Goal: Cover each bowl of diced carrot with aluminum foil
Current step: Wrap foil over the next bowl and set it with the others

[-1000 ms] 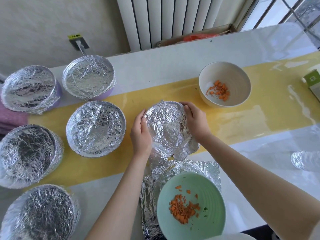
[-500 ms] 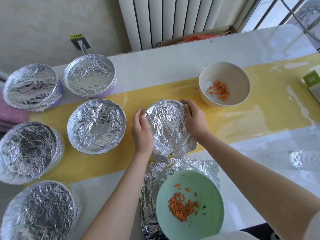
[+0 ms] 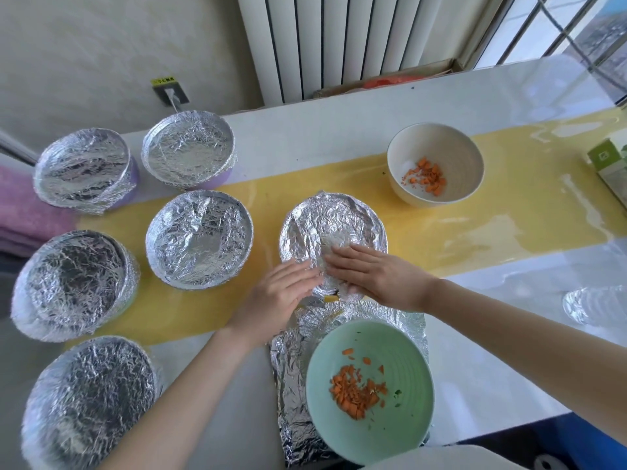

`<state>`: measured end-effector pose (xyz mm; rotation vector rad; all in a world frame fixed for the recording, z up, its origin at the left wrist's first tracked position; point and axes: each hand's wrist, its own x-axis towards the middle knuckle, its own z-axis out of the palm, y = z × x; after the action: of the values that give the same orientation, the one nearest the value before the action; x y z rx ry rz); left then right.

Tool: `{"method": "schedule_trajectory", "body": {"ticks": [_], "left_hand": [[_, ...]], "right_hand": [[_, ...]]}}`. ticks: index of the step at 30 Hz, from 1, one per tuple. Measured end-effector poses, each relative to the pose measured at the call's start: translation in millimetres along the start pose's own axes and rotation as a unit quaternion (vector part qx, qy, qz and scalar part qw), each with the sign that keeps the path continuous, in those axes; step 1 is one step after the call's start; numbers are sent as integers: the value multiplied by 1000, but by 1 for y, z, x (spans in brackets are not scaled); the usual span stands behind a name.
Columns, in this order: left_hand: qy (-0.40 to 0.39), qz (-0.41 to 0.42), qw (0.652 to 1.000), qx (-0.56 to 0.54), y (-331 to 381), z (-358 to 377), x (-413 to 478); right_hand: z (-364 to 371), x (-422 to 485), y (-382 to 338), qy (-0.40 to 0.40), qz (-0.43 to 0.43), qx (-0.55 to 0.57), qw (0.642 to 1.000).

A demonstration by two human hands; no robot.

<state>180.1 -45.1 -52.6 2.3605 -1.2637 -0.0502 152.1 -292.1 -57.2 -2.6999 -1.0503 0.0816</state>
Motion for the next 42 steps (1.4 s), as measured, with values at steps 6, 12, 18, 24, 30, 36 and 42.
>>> {"method": "schedule_trajectory", "body": {"ticks": [6, 12, 18, 24, 30, 36, 42], "left_hand": [[11, 16, 1000, 0, -2, -5, 6], [34, 30, 999, 12, -3, 5, 5], [71, 50, 995, 39, -5, 14, 2], [117, 41, 991, 52, -4, 24, -1], [98, 40, 993, 51, -3, 26, -2], [146, -149, 973, -98, 7, 8, 7], [202, -368, 866, -270, 15, 2, 49]], "right_hand": [[0, 4, -6, -14, -38, -54, 998], [8, 6, -12, 33, -5, -76, 997], [20, 5, -14, 66, -14, -102, 993], [23, 3, -15, 92, -12, -98, 991], [16, 3, -12, 56, -25, -91, 994], [-4, 12, -12, 191, 233, 102, 948], [-7, 35, -3, 239, 444, 289, 814]]}}
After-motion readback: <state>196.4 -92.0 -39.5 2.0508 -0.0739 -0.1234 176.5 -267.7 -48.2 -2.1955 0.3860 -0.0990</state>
